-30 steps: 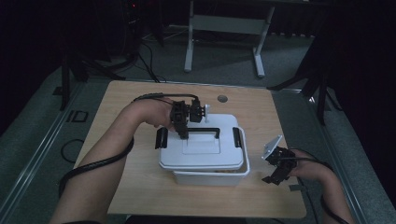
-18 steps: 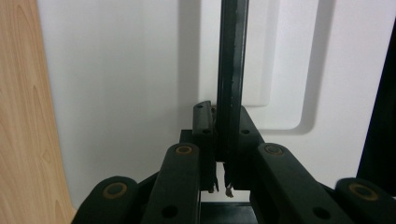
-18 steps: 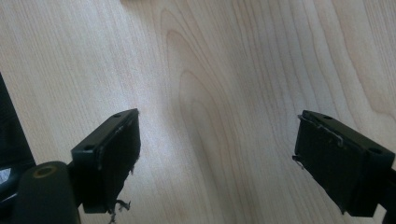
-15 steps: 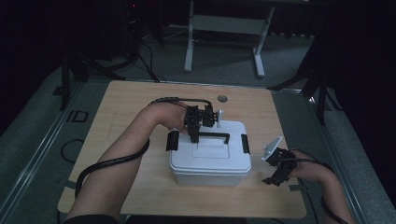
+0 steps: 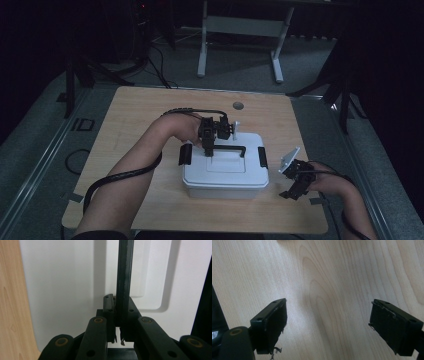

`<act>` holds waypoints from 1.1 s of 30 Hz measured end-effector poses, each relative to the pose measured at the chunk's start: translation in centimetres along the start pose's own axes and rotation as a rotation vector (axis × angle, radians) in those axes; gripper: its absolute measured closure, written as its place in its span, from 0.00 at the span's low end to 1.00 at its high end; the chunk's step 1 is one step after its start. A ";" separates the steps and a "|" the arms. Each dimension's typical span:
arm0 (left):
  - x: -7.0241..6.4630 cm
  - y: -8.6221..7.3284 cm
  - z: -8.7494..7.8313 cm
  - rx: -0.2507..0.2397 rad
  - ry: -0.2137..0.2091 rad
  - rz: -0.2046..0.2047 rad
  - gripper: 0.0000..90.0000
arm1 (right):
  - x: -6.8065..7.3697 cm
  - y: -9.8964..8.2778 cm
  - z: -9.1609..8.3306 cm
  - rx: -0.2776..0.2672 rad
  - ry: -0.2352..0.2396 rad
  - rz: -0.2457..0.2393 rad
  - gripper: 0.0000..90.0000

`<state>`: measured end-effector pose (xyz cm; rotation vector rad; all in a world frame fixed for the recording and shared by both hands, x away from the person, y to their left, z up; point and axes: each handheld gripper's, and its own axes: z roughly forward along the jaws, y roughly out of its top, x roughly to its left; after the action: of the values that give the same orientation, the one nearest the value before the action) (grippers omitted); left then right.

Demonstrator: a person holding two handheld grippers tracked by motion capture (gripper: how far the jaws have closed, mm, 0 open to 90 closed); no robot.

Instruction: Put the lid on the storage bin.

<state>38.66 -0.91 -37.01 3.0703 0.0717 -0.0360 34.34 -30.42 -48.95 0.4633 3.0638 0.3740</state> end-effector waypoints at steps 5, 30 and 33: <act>-0.1 0.1 0.0 0.010 0.008 0.002 0.92 | 0.0 0.2 0.0 -0.005 -0.001 -0.003 0.16; -0.5 -6.3 0.4 -0.278 0.134 -0.121 0.06 | 0.0 0.3 -0.3 -0.050 -0.020 0.015 0.16; -0.7 -7.5 0.3 -0.315 0.123 -0.144 0.06 | -0.1 0.3 -0.4 -0.057 -0.028 0.020 0.16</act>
<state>37.57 6.52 -37.82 2.7438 0.2770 0.1429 34.47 -30.25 -48.48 0.4923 3.0147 0.4501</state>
